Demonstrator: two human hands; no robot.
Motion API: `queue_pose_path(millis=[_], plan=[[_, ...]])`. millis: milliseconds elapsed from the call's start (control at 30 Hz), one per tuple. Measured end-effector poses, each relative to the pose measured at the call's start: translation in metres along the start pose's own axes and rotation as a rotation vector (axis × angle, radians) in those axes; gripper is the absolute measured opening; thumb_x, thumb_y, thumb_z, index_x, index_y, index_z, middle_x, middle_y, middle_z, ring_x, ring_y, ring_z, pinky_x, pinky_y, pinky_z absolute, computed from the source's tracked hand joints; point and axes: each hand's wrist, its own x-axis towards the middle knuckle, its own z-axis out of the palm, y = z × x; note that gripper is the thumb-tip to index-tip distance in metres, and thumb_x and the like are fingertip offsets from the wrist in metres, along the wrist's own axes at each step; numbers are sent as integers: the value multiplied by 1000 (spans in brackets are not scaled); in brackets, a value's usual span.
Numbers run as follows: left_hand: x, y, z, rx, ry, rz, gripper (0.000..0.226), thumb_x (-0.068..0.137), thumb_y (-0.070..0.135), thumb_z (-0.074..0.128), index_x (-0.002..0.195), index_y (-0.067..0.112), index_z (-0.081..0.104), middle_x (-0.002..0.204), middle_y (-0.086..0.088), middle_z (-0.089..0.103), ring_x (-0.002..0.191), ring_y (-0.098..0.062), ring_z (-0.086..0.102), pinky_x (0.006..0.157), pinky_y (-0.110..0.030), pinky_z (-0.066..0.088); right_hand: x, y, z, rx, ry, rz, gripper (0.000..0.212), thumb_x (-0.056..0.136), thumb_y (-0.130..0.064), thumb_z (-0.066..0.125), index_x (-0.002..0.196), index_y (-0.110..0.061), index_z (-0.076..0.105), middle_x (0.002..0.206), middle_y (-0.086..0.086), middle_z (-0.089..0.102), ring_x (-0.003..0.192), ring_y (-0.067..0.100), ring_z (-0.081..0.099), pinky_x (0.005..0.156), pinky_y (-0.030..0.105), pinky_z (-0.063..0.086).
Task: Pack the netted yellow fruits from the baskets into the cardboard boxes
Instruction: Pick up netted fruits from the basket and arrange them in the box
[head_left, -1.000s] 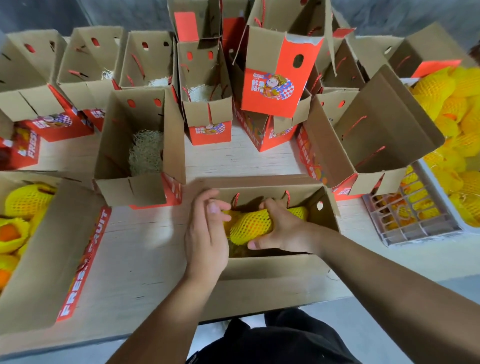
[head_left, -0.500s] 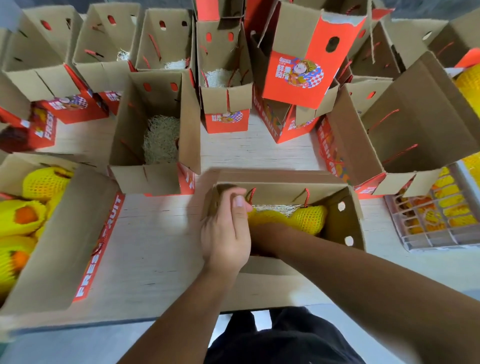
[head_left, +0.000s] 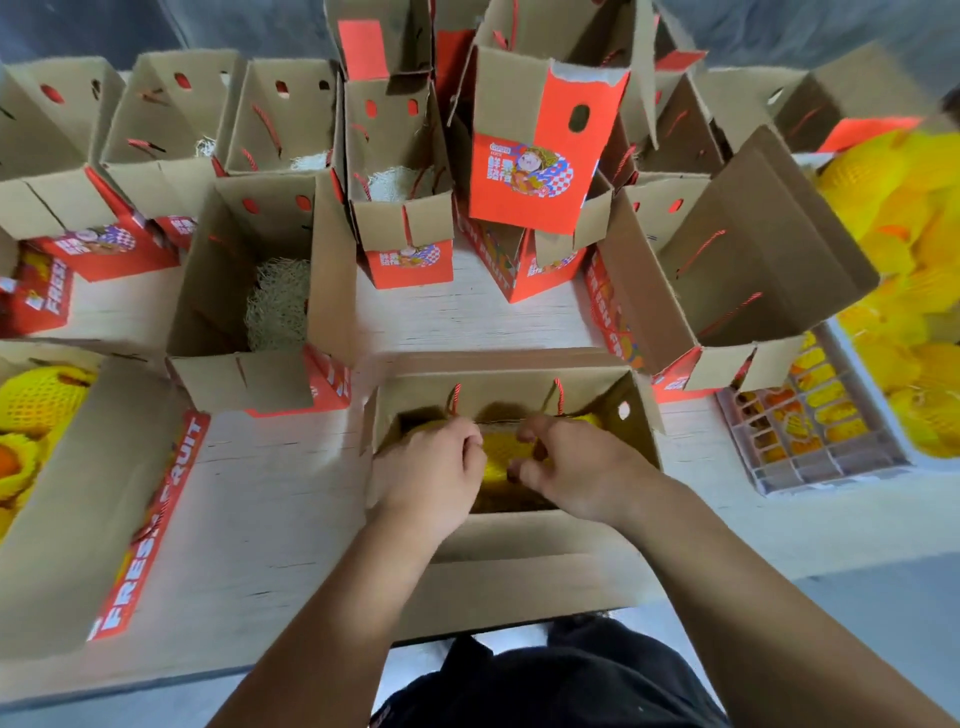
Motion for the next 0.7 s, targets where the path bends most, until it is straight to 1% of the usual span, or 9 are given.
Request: queue_pose_path(millis=[100, 167, 233, 300, 400, 500, 533, 600, 700], plan=[[2, 39, -4, -208, -28, 85, 13, 98, 33, 53, 105, 35, 65, 98, 11, 72, 83, -15, 66, 68, -35, 54, -26, 29, -24, 65, 163, -52, 23, 96, -38, 60, 117, -31, 55, 97, -9, 66, 89, 18, 63, 77, 35, 52], [6, 84, -4, -174, -32, 241, 11, 99, 35, 53, 106, 34, 63, 106, 12, 68, 91, -14, 65, 72, -34, 53, -41, 48, -39, 114, 261, -88, 20, 94, -28, 61, 114, -28, 58, 99, -8, 67, 88, 16, 61, 76, 38, 53], [11, 131, 0, -195, -52, 364, 8, 102, 31, 51, 97, 28, 56, 105, 10, 65, 98, -19, 61, 74, -37, 49, -52, 69, -53, 162, 335, -130, 13, 94, -17, 58, 106, -21, 59, 96, -2, 67, 86, 23, 62, 73, 42, 51], [17, 176, 8, -275, -102, 426, 13, 105, 26, 48, 92, 27, 50, 100, 6, 60, 99, -24, 58, 77, -42, 48, -64, 97, -71, 204, 430, -122, 10, 94, -10, 55, 101, -16, 58, 91, 3, 66, 82, 27, 61, 69, 43, 47], [28, 239, 29, -374, -80, 506, 9, 105, 23, 49, 99, 23, 56, 97, 6, 58, 96, -26, 58, 79, -47, 49, -87, 156, -102, 278, 560, -98, 16, 94, -9, 55, 105, -18, 62, 84, -6, 65, 73, 14, 58, 64, 36, 46], [36, 310, 61, -488, -73, 588, 11, 105, 19, 52, 102, 22, 63, 96, 9, 62, 95, -18, 59, 81, -45, 49, -113, 224, -128, 366, 638, -45, 18, 98, -12, 57, 110, -22, 66, 84, -14, 67, 74, 4, 60, 64, 23, 46], [40, 334, 74, -526, -91, 599, 13, 104, 17, 53, 102, 21, 65, 97, 9, 64, 94, -15, 60, 82, -42, 50, -121, 246, -135, 396, 660, -17, 18, 99, -13, 58, 112, -21, 67, 87, -13, 69, 77, 6, 63, 66, 24, 48], [51, 376, 98, -574, -138, 605, 15, 104, 16, 54, 103, 20, 68, 97, 9, 67, 92, -10, 62, 79, -35, 50, -130, 289, -146, 430, 692, 27, 17, 100, -16, 58, 114, -19, 67, 88, -8, 71, 80, 15, 67, 67, 34, 50], [72, 421, 129, -469, -157, 642, 14, 103, 25, 54, 104, 24, 68, 99, 7, 72, 90, -13, 65, 73, -30, 49, -132, 343, -159, 437, 668, 54, 22, 99, -18, 59, 120, -20, 67, 95, -3, 74, 83, 17, 67, 70, 38, 51]])
